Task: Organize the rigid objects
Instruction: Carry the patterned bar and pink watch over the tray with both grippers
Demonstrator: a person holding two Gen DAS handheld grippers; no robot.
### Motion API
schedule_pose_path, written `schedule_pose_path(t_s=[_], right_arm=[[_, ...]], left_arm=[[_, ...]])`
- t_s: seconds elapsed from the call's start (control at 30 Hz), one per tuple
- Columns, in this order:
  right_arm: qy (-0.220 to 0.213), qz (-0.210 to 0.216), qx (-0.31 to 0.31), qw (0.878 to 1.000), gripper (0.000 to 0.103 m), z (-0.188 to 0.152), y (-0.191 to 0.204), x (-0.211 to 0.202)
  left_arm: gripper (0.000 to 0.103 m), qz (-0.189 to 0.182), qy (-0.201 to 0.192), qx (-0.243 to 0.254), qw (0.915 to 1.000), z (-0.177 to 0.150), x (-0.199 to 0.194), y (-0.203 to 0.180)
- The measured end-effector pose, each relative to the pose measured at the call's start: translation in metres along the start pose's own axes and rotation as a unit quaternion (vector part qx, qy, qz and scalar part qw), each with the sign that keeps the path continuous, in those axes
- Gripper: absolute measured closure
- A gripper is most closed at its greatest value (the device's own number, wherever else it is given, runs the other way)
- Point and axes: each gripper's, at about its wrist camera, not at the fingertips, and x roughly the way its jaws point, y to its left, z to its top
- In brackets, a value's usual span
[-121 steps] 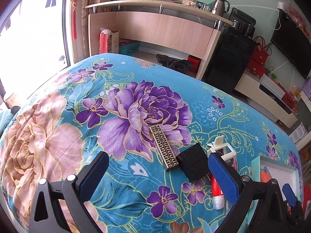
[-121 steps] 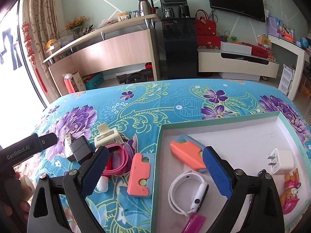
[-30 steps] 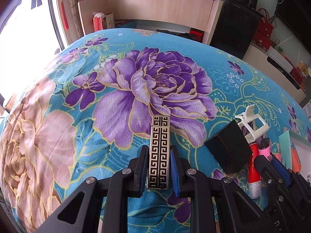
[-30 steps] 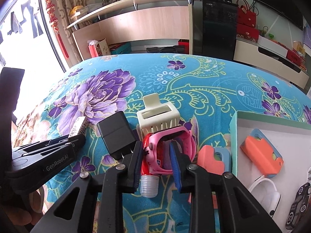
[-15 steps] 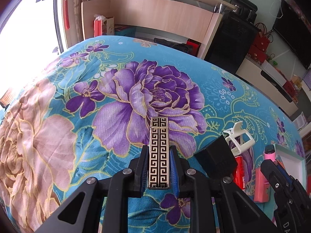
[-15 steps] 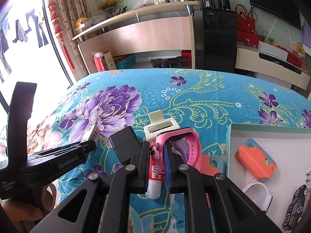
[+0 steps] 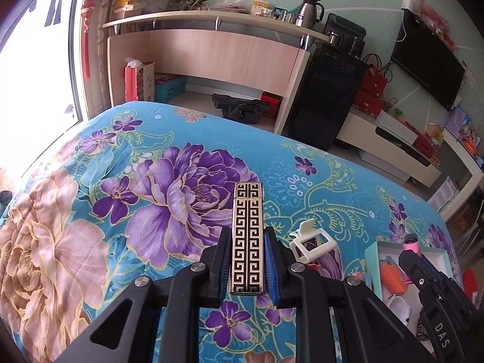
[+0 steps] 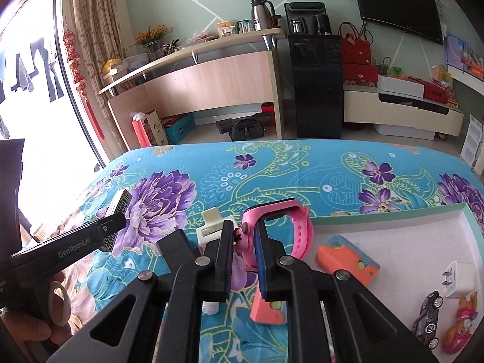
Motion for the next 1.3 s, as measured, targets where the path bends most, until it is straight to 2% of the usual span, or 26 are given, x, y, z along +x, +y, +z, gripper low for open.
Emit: schedule_pose_path(t_s=[0.2, 0.43, 0.83, 1.3], right_arm=[[-0.006, -0.043, 0.026, 0.999, 0.089, 0.002, -0.04, -0.013], [0.009, -0.091, 0.074, 0.993, 0.089, -0.005, -0.096, -0.021], [0.015, -0.155, 0.123, 0.98, 0.089, -0.02, -0.159, -0.044], [0.029, -0.146, 0.135, 0.98, 0.089, -0.027, -0.173, -0.043]], left_arm=[[0.081, -0.031, -0.003, 0.044, 0.9985, -0.006, -0.004, -0.044], [0.081, -0.066, 0.009, 0.096, 0.9931, -0.019, -0.002, -0.094], [0.081, -0.127, 0.035, 0.192, 0.9725, -0.061, 0.005, -0.181], [0.081, -0.142, 0.056, 0.251, 0.9561, -0.092, 0.016, -0.224]])
